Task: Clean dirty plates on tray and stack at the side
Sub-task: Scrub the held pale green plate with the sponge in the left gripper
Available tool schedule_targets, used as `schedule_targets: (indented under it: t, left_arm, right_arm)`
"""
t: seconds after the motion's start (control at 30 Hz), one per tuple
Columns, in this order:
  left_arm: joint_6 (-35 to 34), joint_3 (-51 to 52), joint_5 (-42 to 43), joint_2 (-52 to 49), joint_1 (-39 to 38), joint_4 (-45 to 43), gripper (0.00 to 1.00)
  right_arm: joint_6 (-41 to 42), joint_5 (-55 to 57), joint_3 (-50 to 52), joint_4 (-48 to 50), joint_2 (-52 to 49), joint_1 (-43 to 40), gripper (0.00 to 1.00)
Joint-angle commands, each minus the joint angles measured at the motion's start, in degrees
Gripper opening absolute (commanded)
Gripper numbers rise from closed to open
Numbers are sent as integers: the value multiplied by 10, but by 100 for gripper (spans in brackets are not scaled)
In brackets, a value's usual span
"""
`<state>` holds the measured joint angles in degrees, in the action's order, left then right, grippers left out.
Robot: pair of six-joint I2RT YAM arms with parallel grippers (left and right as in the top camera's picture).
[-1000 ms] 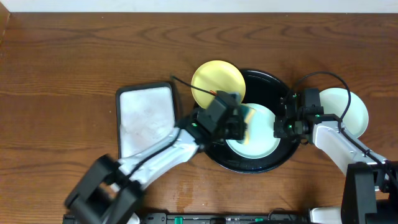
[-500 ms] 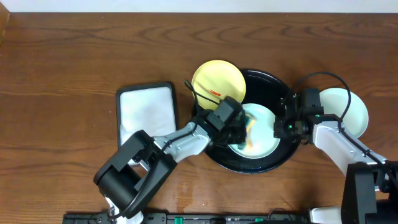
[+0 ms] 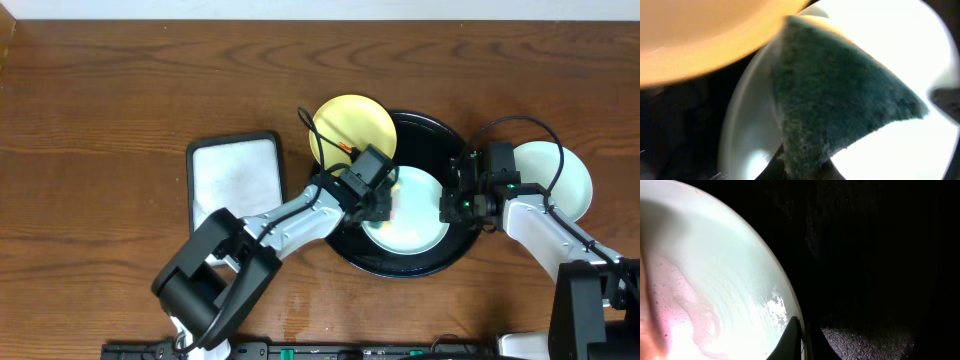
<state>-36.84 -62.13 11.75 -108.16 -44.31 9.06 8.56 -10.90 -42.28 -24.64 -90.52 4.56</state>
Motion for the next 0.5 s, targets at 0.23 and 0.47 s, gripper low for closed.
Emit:
schedule_targets:
  t: [0.23,0.47]
  left_arm:
    - [-116,-1,80,-61,-44,-99,8]
    - [-29,-2,17,-57,-23,-36,8]
  right_arm:
    - [6,14,2,-3,-9,0,1]
    - [5,14,2,-4,-9,0,1]
